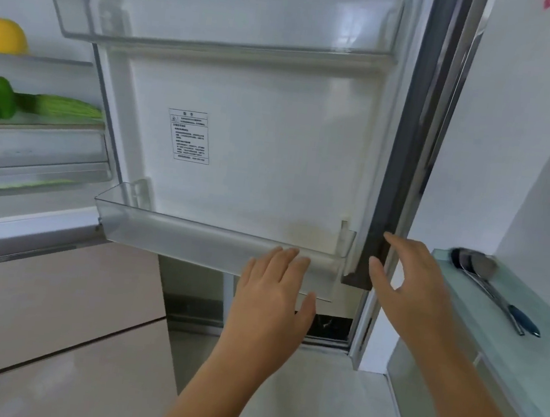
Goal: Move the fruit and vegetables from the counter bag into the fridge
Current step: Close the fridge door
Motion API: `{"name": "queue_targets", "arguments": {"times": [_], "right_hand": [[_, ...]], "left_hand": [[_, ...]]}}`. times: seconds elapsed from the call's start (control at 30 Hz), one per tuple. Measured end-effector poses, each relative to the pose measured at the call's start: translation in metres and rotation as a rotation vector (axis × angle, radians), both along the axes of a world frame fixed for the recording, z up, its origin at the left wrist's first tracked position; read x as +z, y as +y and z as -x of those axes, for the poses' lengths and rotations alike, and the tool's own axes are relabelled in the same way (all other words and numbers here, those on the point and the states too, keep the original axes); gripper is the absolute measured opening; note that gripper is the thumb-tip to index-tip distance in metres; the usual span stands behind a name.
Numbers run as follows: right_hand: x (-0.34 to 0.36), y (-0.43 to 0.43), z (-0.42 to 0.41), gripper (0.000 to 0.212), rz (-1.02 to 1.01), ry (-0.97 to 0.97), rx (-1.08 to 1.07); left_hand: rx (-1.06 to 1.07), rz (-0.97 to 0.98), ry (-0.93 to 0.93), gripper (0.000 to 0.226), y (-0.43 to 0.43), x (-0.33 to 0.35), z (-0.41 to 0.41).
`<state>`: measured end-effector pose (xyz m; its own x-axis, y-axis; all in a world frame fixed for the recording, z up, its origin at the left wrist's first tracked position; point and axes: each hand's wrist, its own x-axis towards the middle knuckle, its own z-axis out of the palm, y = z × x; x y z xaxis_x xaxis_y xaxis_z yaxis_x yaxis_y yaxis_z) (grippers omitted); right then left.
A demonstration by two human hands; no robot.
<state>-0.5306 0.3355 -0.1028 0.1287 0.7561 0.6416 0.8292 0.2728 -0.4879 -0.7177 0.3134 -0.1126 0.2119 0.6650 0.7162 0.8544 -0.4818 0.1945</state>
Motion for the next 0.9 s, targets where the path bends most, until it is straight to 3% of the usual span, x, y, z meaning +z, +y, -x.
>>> {"name": "queue_targets", "arguments": {"times": [0.4, 0.9], "right_hand": [[-0.012, 0.066, -0.013, 0.088, 0.134, -0.003, 0.058], [-0.018, 0.037, 0.014, 0.082, 0.035, 0.121, 0.043]], "left_hand": [[0.024, -0.05, 0.008, 0.043, 0.023, 0.01, -0.013], [0.063, -0.061, -0.007, 0.041, -0.004, 0.005, 0.01]]}}
